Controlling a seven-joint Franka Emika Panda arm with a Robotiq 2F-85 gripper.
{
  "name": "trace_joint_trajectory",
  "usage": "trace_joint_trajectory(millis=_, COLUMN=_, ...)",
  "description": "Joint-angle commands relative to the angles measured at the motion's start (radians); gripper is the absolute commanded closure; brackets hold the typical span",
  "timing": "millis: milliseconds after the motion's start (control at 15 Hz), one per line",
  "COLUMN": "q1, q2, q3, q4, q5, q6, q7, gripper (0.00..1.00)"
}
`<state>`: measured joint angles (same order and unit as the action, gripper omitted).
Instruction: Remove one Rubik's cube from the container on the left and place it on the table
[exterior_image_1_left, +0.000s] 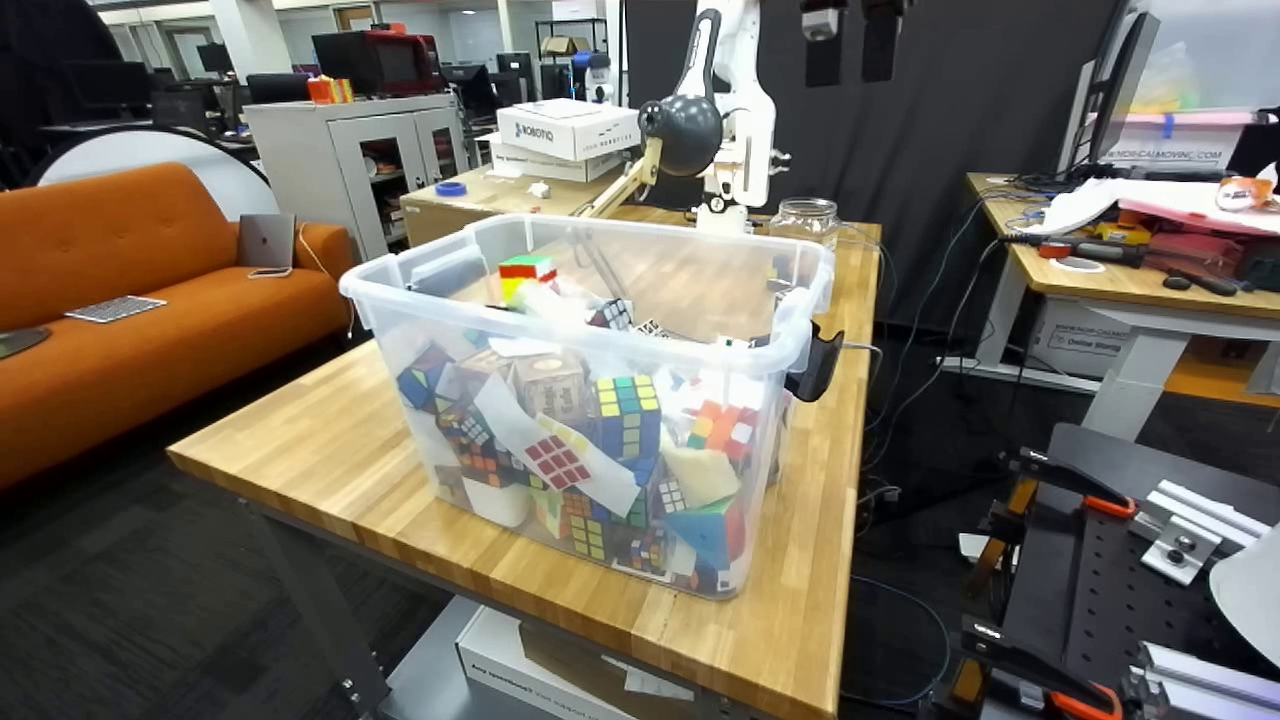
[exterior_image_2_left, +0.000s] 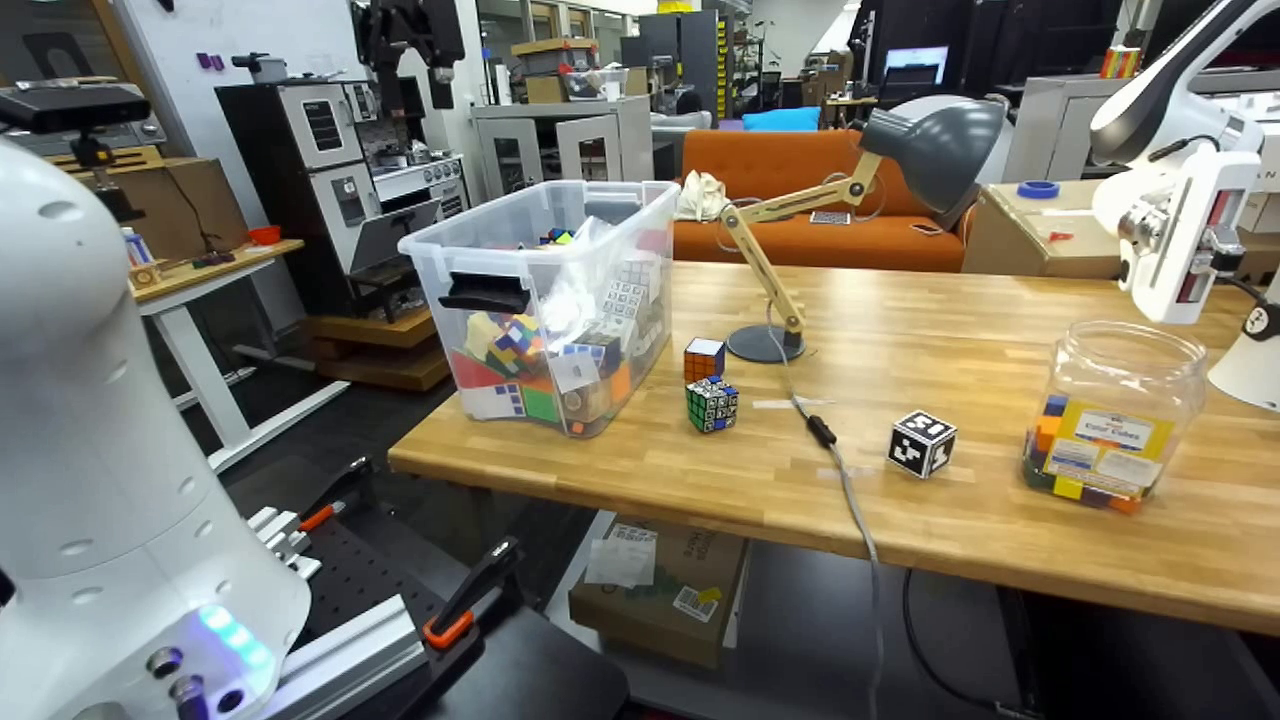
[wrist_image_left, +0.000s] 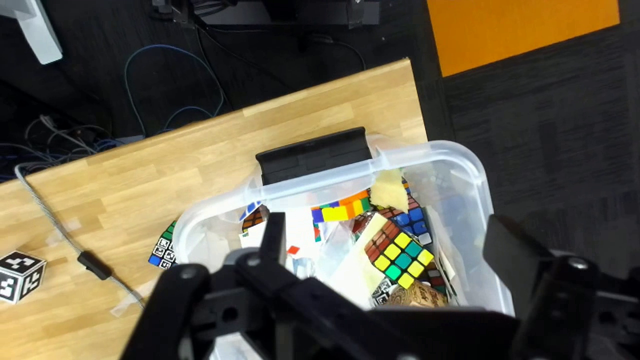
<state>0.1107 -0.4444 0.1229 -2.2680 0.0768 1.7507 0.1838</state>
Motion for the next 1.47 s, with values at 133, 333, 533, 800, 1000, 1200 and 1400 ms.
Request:
trace_joint_trajectory(millis=133, q1=-0.009, q2=0.007, q3=0.007, q4=0.013, q5=0.005, q6=-0.003, q7=0.01, gripper=0.0)
trace_joint_trajectory(millis=333, q1=-0.009, q2=0.005, q3=0.007, q4=0.013, q5=0.005, q6=-0.003, q7=0.011, gripper=0.0)
trace_joint_trajectory(millis=533, q1=-0.025, q2=0.019, q3=0.011, q4=0.02, q5=0.001, q6=0.027, q7=0.063, gripper=0.0)
trace_joint_trajectory(millis=800, q1=-0.049, q2=0.119, q3=0.02, q4=0.074, q5=-0.005, q6=0.119, q7=0.168, gripper=0.0)
trace_joint_trajectory(millis=1000, q1=-0.05, q2=0.23, q3=0.022, q4=0.141, q5=0.015, q6=0.158, q7=0.283, gripper=0.0)
trace_joint_trajectory(millis=1200, q1=-0.037, q2=0.329, q3=0.022, q4=0.224, q5=-0.006, q6=0.16, q7=0.37, gripper=0.0)
trace_joint_trajectory(millis=1400, q1=-0.028, q2=0.326, q3=0.012, q4=0.205, q5=-0.001, q6=0.18, q7=0.352, gripper=0.0)
